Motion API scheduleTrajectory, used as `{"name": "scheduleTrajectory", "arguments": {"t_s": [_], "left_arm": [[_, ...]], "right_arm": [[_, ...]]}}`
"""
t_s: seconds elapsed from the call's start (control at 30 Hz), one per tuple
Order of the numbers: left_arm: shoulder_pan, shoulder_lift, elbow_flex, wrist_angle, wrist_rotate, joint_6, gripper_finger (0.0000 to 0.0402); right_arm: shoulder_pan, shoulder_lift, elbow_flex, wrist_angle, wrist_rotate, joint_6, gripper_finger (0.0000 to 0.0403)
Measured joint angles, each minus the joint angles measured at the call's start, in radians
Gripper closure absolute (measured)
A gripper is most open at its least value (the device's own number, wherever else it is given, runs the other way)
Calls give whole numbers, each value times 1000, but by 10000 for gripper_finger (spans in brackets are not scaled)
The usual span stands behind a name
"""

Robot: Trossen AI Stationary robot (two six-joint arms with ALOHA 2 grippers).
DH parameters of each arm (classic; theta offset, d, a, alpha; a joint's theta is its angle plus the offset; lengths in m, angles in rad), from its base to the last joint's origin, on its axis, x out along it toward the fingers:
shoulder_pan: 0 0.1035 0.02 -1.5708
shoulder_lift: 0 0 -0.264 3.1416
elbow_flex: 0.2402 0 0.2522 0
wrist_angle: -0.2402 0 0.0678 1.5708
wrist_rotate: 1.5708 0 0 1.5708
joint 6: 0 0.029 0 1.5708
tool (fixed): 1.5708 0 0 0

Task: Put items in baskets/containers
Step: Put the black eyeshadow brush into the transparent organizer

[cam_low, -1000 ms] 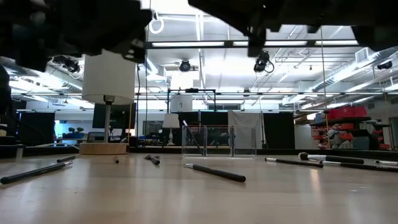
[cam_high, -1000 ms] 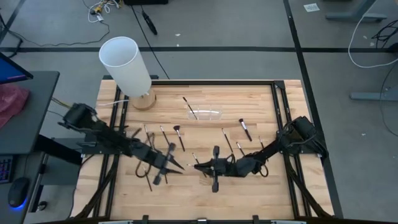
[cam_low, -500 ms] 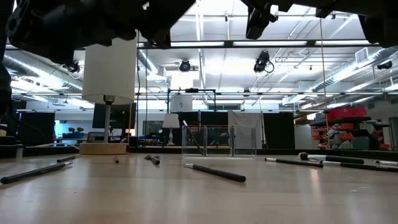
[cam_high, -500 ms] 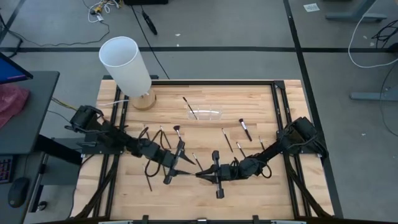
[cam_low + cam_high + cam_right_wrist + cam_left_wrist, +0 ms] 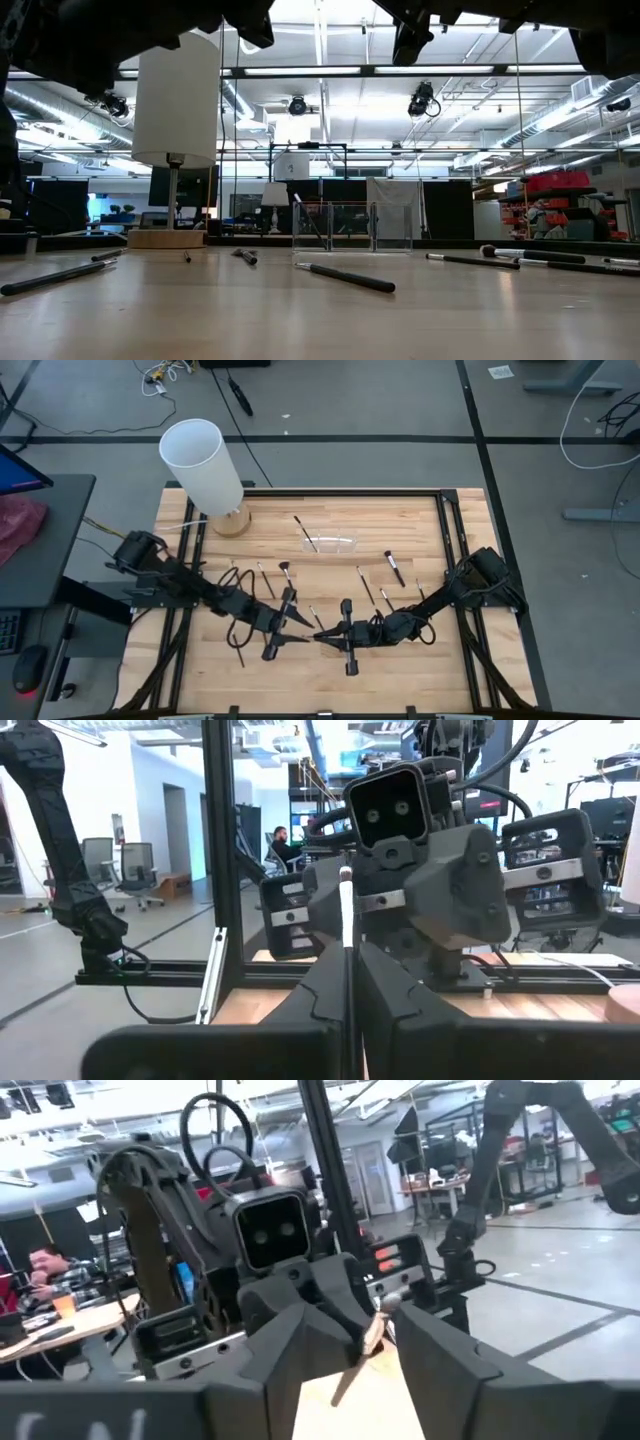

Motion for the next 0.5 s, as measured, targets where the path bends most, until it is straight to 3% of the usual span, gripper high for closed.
{"name": "scheduleTrajectory", "arguments": {"t_s": [0.23,0.5], "left_arm": [[-6,22,16,-4,1,1,296],[-6,22,16,-2,9,5,382]], "right_arm": [[0,0,0,-1,0,0,394],[0,0,0,-2,1,0,390]]}}
